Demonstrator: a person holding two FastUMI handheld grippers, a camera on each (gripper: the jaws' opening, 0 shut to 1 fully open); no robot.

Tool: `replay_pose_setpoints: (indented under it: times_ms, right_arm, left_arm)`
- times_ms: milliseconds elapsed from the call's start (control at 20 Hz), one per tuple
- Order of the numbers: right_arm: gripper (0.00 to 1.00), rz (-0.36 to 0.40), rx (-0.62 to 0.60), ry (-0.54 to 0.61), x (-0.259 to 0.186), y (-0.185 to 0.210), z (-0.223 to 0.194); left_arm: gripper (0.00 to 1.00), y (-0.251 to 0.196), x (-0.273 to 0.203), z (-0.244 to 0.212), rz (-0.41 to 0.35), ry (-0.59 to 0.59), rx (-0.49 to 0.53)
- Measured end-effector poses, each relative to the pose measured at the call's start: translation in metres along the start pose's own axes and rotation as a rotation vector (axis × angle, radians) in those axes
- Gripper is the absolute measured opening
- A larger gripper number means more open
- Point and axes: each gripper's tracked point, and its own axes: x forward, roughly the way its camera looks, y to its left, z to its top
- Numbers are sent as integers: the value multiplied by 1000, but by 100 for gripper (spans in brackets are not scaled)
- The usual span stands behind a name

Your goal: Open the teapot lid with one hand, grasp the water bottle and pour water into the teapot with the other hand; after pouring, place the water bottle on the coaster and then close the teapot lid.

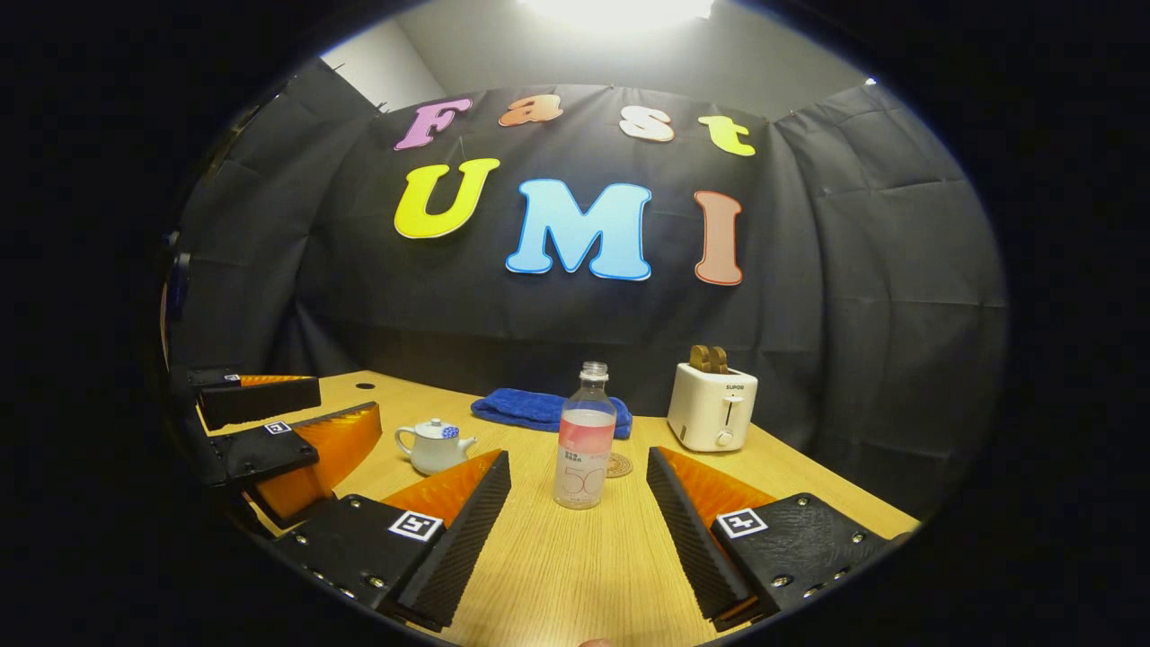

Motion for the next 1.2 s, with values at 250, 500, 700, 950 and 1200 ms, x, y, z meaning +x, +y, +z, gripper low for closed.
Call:
replay_pose_setpoints:
  times_ms: [250,500,700,950,1200]
  right_arm:
    - [95,5,-2,31,15,-1,-6]
    - [95,3,12,90,48,-2,-11]
    - [95,-6,32,129,78,-3,-13]
    - [95,3,87,186,111,1,-20]
    - [95,-25,102,228,143,-6,-30]
  left_arm:
    - [94,-2,17,-13,-65,30,-21]
    - [95,2,57,-17,-164,62,-57]
    - [94,2,91,-22,-216,90,-48]
    - [95,6,129,-33,-244,133,-78]
    - [95,12,165,-47,-260,174,-50]
